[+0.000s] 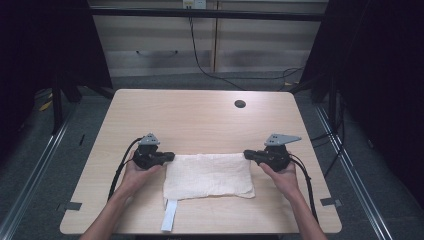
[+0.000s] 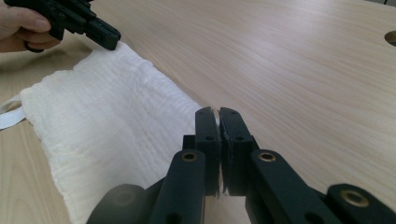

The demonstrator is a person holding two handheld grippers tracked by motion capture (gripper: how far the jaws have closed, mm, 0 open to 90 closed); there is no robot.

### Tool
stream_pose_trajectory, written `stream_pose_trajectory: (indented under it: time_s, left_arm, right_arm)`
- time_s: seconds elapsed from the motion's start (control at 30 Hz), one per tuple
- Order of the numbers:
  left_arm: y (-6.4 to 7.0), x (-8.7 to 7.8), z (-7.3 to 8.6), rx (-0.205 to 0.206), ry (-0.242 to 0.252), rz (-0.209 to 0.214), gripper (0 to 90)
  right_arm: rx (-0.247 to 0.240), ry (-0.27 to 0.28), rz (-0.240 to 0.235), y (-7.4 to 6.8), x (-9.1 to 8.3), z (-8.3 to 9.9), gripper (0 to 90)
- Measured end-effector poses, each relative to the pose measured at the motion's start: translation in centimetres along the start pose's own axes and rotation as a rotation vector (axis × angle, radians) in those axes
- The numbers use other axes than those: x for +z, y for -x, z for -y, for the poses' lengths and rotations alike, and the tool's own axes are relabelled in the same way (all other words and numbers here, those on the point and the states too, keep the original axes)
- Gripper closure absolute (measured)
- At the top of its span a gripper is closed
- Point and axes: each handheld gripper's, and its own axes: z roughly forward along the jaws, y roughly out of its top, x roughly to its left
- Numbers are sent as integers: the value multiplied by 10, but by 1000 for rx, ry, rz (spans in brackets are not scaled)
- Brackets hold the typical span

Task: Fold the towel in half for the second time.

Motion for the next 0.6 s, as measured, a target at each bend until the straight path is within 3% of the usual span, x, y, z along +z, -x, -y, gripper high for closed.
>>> stream_pose_trajectory:
  time_s: [0.13, 0.27, 0.6]
  left_arm:
    - [-1, -2, 0, 6, 17, 14, 856]
    - [-1, -4, -2, -27, 51, 14, 856]
    - [2, -10, -2, -28, 60, -6, 856]
  right_arm:
    - [-11, 9, -3, -1, -5, -3, 870]
    - [-30, 9, -11, -3, -10, -4, 870]
    - [-82, 2, -52, -19, -14, -4, 870]
